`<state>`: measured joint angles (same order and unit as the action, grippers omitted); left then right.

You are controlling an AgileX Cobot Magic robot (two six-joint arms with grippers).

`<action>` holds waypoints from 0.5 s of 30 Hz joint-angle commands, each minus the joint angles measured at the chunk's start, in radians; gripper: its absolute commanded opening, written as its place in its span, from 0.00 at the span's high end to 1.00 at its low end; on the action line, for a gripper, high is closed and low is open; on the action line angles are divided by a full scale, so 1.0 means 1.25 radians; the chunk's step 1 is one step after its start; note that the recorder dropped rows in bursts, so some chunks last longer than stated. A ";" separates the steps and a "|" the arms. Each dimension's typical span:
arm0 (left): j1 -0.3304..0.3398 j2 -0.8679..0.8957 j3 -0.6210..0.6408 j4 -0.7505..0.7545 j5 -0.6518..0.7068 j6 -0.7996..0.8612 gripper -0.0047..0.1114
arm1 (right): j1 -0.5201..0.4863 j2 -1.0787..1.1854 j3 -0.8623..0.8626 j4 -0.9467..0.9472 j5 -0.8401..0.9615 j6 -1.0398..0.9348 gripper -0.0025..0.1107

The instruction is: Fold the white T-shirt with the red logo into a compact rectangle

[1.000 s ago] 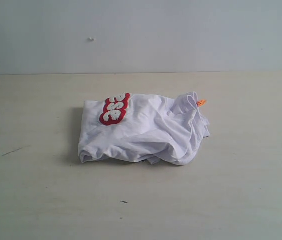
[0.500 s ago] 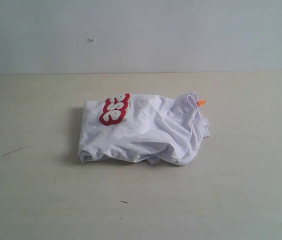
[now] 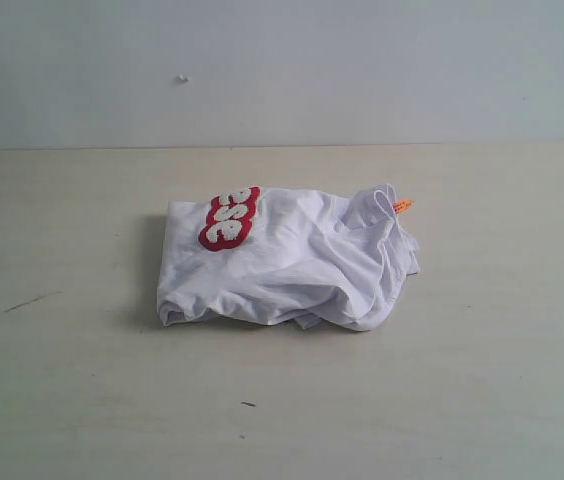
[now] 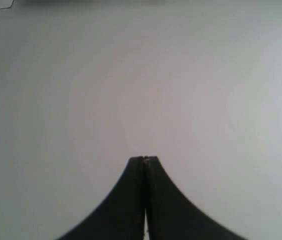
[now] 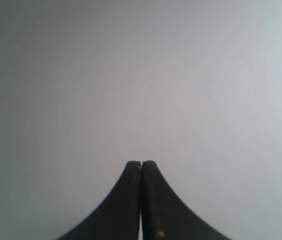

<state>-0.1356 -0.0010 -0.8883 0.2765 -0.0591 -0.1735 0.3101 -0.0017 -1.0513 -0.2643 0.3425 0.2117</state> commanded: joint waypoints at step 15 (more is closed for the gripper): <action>0.029 0.001 0.446 -0.037 -0.170 0.016 0.96 | 0.002 0.001 -0.003 -0.006 0.002 0.000 0.98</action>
<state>-0.1037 0.0017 -0.3729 0.2420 -0.2432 -0.1538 0.3101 -0.0017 -1.0513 -0.2643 0.3425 0.2117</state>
